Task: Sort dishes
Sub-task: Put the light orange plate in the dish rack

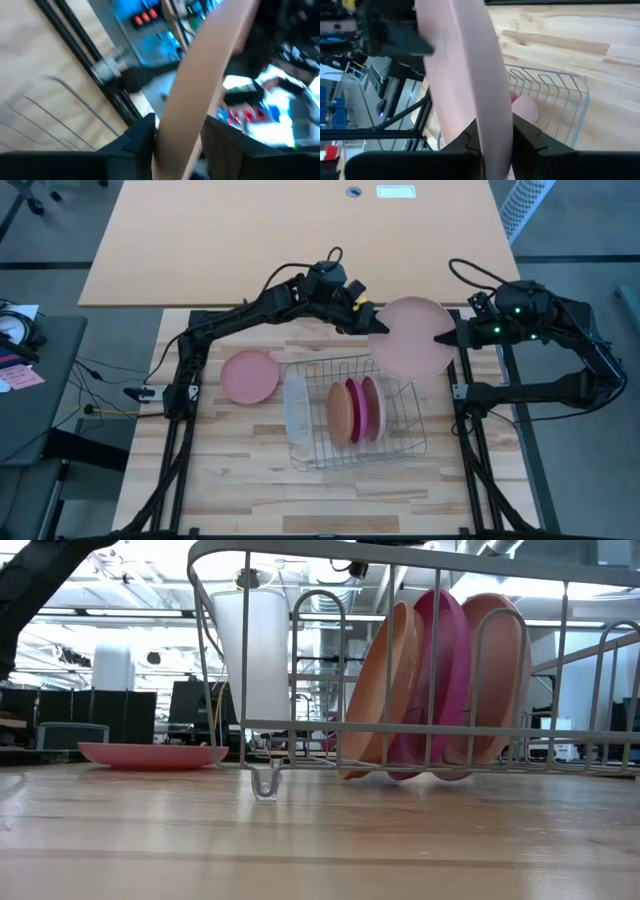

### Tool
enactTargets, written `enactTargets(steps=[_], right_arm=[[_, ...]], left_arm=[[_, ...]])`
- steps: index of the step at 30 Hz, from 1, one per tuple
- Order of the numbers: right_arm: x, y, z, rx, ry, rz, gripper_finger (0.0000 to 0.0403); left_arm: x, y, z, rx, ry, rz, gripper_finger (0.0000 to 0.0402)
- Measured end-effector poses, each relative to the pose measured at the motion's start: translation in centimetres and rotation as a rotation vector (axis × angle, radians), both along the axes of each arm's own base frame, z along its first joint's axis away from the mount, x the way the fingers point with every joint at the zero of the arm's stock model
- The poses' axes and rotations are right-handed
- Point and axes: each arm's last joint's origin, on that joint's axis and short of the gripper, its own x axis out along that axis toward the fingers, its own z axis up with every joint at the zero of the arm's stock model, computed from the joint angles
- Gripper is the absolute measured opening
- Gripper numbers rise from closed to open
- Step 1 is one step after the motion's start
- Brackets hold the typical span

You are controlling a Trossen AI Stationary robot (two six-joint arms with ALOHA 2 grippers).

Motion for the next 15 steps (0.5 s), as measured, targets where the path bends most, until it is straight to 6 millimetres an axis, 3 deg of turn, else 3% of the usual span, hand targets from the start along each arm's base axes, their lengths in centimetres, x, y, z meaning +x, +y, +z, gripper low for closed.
enactTargets(steps=[7,15], right_arm=[[-0.2,0.1,-0.2,0.007,0.029,0.003,0.0052],[-0.2,0.1,-0.5,0.027,0.059,-0.014,0.0047]], left_arm=[[-0.7,0.4,0.3,0.014,0.010,-0.057,0.0173],[-4.2,2.4,1.9,0.052,0.063,-0.013,0.0174]])
